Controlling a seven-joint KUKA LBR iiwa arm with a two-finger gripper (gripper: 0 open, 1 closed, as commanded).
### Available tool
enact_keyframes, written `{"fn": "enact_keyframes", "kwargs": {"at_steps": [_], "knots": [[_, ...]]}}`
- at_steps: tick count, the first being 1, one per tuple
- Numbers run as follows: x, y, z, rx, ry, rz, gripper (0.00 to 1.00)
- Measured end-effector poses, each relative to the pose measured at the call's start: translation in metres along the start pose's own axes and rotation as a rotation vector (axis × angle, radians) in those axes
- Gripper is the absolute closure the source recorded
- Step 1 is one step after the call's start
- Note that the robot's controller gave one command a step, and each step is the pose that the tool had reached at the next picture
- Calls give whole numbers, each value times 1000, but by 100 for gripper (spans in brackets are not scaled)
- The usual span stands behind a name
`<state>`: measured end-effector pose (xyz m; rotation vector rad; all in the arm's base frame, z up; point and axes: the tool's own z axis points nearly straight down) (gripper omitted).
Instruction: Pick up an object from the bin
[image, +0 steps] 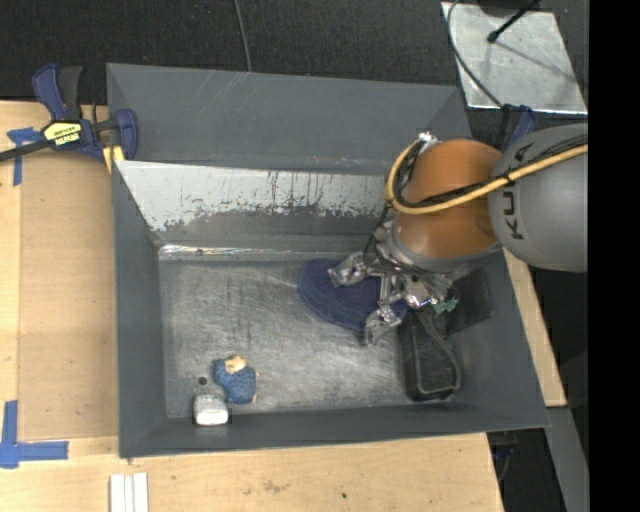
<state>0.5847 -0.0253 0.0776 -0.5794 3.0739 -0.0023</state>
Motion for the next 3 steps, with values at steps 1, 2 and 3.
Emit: {"fn": "enact_keyframes", "kwargs": {"at_steps": [1,2,3], "knots": [[-23,14,0,-8,18,559,0],[-27,9,-4,-3,-7,562,100],[-41,24,-144,1,1,479,100]]}}
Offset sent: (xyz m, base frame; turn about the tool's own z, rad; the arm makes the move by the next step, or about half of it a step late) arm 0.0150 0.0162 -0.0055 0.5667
